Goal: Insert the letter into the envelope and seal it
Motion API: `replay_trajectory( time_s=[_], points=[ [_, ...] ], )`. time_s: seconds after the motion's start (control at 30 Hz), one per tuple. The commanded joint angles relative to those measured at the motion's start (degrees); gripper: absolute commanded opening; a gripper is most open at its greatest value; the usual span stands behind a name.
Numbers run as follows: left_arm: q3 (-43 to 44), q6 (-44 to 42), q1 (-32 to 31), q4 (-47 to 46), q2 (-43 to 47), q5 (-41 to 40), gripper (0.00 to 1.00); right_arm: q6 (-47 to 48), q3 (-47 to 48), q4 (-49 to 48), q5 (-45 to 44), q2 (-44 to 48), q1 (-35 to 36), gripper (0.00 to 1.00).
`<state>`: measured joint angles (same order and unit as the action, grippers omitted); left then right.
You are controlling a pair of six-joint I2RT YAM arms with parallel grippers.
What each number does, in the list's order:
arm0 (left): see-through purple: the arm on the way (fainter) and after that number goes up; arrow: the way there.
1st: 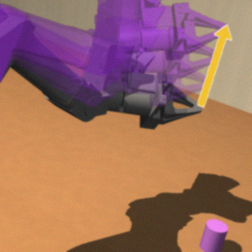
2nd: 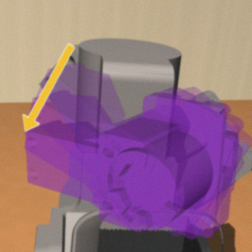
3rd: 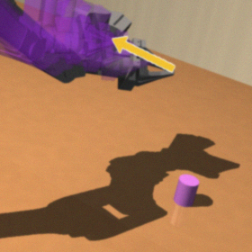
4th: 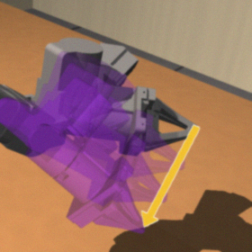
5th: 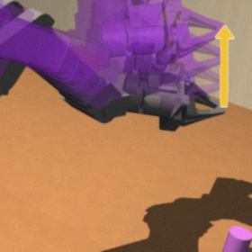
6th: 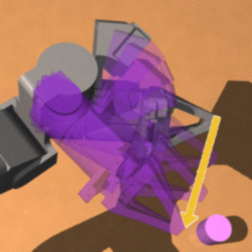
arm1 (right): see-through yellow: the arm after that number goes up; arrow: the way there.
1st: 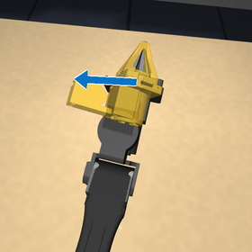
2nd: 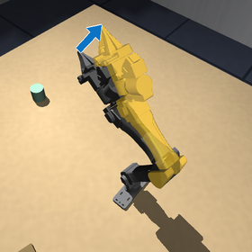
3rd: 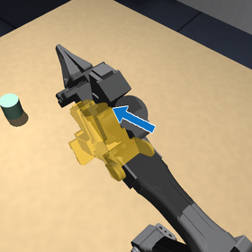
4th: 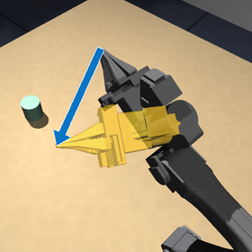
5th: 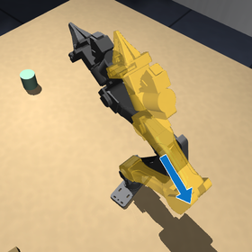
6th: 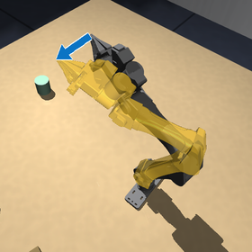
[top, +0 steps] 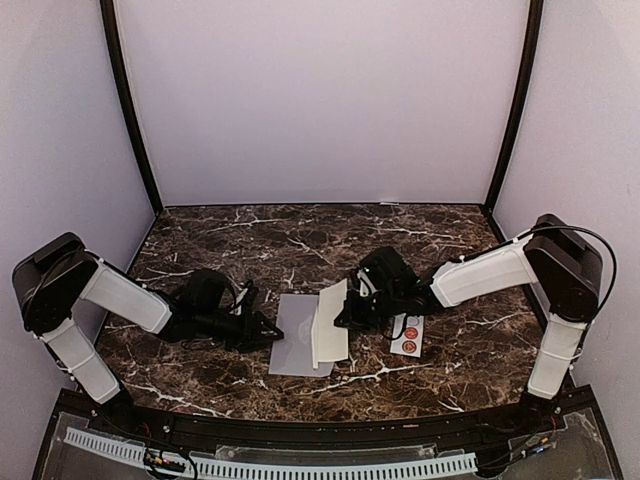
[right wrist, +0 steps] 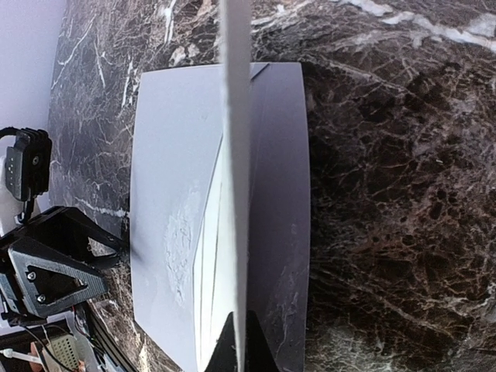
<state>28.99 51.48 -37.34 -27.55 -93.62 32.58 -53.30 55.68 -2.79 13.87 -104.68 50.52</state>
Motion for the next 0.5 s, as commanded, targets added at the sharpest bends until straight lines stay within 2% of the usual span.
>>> replay_trajectory(
  time_s=[0.0,0.23,0.47],
  points=[
    [-1.28,0.28,-0.09,0.07,0.42,0.40,0.45,-2.49,-0.51,0.04,-0.42,0.98,-0.14,0.00],
    [-1.43,0.37,-0.11,0.04,0.65,0.23,0.44,-4.36,0.64,7.04,-0.77,0.52,-0.16,0.00],
    [-1.14,0.07,-0.17,0.04,0.35,0.31,0.44,-5.89,0.81,7.31,0.71,-0.11,-0.16,0.00]
  ],
)
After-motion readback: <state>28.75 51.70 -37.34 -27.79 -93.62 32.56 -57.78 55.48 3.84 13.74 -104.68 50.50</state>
